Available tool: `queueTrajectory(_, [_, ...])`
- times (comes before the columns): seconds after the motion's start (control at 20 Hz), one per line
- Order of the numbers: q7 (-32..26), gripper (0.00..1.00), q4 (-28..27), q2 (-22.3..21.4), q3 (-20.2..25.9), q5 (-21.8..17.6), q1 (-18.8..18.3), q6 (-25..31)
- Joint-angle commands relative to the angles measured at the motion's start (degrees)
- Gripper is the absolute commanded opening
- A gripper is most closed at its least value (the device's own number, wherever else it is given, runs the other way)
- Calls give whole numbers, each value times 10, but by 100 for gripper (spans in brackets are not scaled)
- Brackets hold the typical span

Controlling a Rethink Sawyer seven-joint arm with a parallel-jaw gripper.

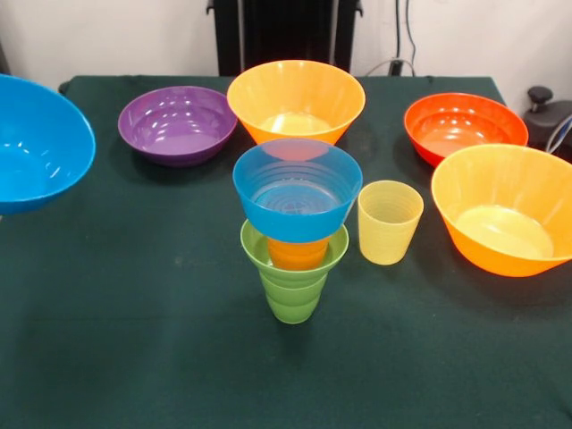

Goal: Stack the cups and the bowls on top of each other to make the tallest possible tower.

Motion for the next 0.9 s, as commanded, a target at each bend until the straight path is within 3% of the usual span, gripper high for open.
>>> queueTrajectory(0.05, [-89,0,52,-91,104,77,-47,138])
queueTrajectory(0.3, [-119,0,37,-137,141,111,-88,192])
queueTrajectory(0.9, [-142,0,-20,-157,199,145,-131,280])
